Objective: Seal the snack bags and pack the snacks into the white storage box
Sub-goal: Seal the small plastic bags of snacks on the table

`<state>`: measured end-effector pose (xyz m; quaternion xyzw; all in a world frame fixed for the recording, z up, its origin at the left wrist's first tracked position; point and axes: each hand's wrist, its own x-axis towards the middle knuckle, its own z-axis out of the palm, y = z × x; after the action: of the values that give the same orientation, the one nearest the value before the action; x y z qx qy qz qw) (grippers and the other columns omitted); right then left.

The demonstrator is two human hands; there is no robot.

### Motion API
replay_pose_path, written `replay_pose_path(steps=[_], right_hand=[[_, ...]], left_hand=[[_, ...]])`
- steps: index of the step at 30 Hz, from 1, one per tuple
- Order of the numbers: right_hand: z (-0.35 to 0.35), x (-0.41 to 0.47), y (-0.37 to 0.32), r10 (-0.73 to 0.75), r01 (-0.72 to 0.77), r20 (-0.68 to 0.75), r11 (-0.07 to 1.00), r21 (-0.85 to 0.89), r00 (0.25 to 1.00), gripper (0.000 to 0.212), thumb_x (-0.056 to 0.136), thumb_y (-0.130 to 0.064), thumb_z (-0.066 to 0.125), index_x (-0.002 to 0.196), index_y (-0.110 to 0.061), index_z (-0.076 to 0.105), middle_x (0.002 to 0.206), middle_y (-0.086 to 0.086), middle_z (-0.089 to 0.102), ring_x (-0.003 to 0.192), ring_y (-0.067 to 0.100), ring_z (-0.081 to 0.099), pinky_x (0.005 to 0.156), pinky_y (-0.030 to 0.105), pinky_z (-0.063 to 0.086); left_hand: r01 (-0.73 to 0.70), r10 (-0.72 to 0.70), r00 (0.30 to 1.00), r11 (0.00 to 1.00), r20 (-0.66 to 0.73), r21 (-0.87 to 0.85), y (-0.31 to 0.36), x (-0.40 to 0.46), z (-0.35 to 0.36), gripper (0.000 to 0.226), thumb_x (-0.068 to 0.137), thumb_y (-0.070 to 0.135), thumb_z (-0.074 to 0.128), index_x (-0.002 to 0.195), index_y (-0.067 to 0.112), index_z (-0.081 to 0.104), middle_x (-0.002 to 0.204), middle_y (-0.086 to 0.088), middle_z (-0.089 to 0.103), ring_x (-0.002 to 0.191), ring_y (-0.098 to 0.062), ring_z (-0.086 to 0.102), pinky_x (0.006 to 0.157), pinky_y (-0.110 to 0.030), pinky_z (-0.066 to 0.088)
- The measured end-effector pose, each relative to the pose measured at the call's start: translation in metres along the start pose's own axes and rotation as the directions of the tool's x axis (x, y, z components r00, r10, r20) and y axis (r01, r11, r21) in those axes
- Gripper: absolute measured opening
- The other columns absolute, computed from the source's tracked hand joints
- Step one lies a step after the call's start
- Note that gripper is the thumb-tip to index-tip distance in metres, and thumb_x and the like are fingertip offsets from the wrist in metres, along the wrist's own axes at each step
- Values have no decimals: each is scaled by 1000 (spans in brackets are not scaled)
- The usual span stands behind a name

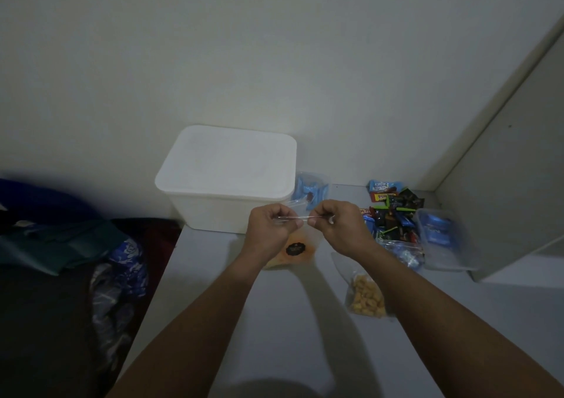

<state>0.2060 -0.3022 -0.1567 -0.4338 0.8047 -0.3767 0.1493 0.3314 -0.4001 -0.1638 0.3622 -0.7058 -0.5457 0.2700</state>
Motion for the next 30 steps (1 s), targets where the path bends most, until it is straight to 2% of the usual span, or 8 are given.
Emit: replay_pose_path(steps=[3,6,12,16,20,22,27,30], right_hand=[[-4,0,2,1,-1,6,998,60,1000,7,79,-18,74,78,-19,67,73,-7,64,69,5,55,60,17,38],[-7,0,5,31,-31,-9,999,45,999,7,79,-15,74,76,-16,68,70,-7,62,65,2,53,62,20,39],[-14,0,7,45,-43,-21,993,110,999,7,76,-13,77,78,-9,72,68,-4,64,62,6,53,66,23,46],[-18,5,9,82,-78,-25,985,152,996,8,74,-14,79,78,-9,73,68,2,66,63,12,57,65,25,49],[-24,9,10,98,-94,-19,986,141,995,11,74,-17,79,79,-8,75,69,10,67,60,13,55,62,24,47],[-27,10,10,105,-102,-14,983,152,994,11,75,-16,79,79,-7,74,67,9,64,56,10,52,58,22,45],[-31,9,13,125,-125,8,981,151,992,6,75,-17,79,76,-14,73,61,1,62,43,-4,50,47,9,41],[-30,8,13,136,-130,-35,982,141,990,7,75,-16,79,73,-14,73,56,-3,60,41,-3,50,49,14,42]], left_hand=[[17,-17,999,1000,-42,2,0,1,0,5,75,7,75,73,8,71,72,-3,67,67,-8,60,62,-9,47],[37,-39,999,998,-32,-48,-1,1,-3,7,74,5,77,72,7,70,69,-2,66,65,-8,61,59,-6,48],[105,-107,994,982,-8,-159,-5,5,-13,10,71,7,80,71,7,71,70,-8,68,68,-17,65,73,-34,57],[122,-134,990,964,-36,-238,-1,4,-14,11,71,4,80,70,11,72,71,-7,71,67,-16,67,70,-28,58],[179,-209,977,914,-43,-364,2,6,-14,10,69,1,80,71,6,72,75,-12,72,73,-22,69,70,-32,59],[196,-230,972,893,-36,-406,4,7,-15,10,70,-1,79,72,1,70,76,-13,71,74,-24,68,72,-33,60],[184,-201,980,921,-15,-344,2,8,-14,10,73,2,77,68,8,71,72,-10,71,72,-21,66,74,-32,58],[114,-137,988,958,-68,-264,-1,7,-15,6,74,13,79,76,11,74,77,-7,72,73,-15,65,74,-30,53]])
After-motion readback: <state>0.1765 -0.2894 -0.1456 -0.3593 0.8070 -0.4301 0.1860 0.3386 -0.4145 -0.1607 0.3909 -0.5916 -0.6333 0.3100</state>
